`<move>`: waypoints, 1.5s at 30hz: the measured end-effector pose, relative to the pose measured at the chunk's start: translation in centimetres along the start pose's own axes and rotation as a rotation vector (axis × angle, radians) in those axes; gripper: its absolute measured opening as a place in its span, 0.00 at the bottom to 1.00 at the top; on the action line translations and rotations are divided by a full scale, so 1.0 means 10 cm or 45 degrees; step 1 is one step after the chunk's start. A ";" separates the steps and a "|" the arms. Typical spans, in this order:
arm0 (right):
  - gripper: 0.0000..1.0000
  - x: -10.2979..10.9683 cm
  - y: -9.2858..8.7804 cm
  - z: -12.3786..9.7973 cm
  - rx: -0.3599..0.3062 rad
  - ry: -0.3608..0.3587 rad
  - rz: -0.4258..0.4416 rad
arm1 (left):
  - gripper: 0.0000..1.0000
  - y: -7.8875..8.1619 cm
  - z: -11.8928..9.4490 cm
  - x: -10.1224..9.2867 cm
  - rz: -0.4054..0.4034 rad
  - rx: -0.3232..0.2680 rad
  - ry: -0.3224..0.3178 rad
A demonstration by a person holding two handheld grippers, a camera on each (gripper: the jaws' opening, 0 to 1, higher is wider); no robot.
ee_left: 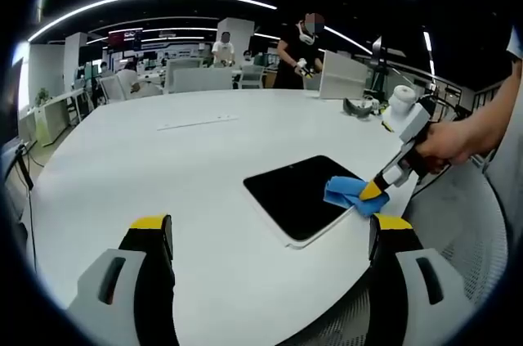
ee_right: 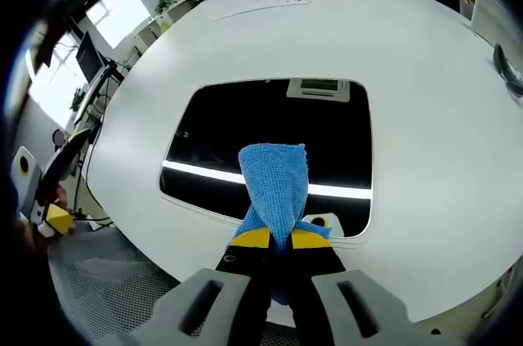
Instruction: Wipe the mirror surface with the cleaning cloth until all visible marks leave the cleaned area.
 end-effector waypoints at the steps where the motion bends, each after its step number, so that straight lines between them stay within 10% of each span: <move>1: 0.00 -0.01 0.00 0.00 -0.003 -0.001 -0.003 | 0.99 0.00 0.00 0.00 0.001 0.000 0.000; 42: 0.01 -0.56 -0.04 -0.09 -0.017 -0.009 0.075 | 0.99 -0.19 0.09 -0.19 0.077 0.075 -0.053; 45: 0.01 -0.59 -0.04 -0.09 -0.014 -0.008 0.088 | 0.99 -0.23 0.02 -0.05 0.097 0.088 0.038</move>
Point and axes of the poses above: the point that each gripper's makers call its tool centre point, and the gripper's own axes: z roughly forward along the fingers, x roughly to its left, y roughly out of its top, the point moved 2 cm from there along -z, roughly backward along the fingers, and after that the axes turned 6 degrees about -y, right-handed, at the moved point
